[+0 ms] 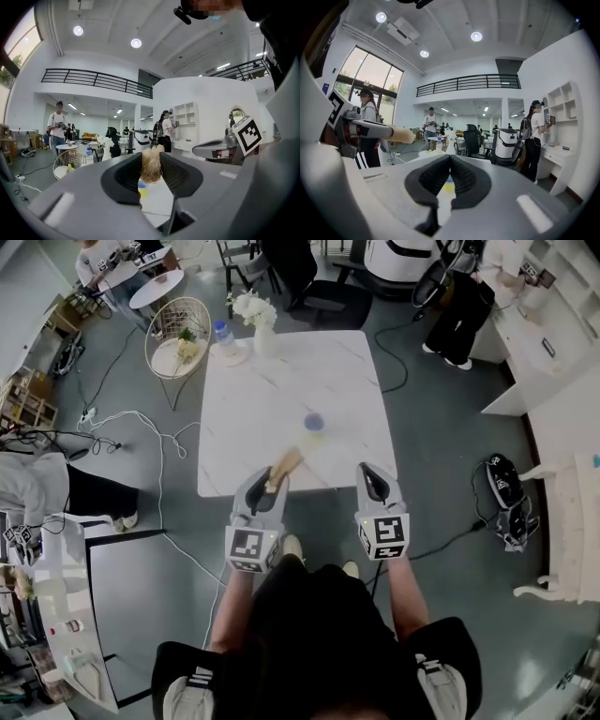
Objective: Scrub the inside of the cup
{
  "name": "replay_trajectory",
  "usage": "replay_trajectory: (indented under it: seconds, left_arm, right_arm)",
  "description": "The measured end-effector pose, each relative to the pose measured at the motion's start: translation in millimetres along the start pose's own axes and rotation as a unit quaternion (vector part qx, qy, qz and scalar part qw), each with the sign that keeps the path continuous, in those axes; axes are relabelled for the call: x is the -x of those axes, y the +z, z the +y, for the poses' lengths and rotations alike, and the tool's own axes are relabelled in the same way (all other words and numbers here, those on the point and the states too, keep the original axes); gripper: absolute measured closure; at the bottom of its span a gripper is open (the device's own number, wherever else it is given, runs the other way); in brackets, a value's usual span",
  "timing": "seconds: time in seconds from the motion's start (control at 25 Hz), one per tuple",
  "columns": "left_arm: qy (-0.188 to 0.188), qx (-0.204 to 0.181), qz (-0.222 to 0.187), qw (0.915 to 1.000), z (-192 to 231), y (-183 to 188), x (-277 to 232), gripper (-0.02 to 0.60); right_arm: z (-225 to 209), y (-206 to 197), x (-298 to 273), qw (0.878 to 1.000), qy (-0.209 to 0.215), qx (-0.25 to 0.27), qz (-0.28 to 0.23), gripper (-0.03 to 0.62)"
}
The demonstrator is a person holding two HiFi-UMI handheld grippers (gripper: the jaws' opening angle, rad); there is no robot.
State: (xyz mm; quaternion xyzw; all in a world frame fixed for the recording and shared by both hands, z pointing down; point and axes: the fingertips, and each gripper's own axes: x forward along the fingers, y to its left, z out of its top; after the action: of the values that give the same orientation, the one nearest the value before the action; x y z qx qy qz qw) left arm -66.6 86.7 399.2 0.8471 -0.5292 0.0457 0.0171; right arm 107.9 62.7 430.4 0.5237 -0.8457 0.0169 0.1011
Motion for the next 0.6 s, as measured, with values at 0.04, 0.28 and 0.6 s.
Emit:
replay_trajectory:
  seconds: [0.04, 0.28, 0.6]
  left_arm:
    - [-0.008, 0.002, 0.001, 1.0, 6, -2, -2, 0.456]
    - [-0.044, 0.013, 0.001, 0.9989, 39, -9, -12, 0.456]
    - [-0.073, 0.034, 0.022, 0.9965, 56, -38, -32, 0.456]
  right_arm:
    - [3, 1, -4, 1.0, -0.006, 0.001, 0.001, 0.591]
    - [17, -1, -23, 0.999, -0.043, 0.003, 0.018, 0.591]
    - [22, -17, -37, 0.996, -0.073, -0.013, 0.044, 0.59]
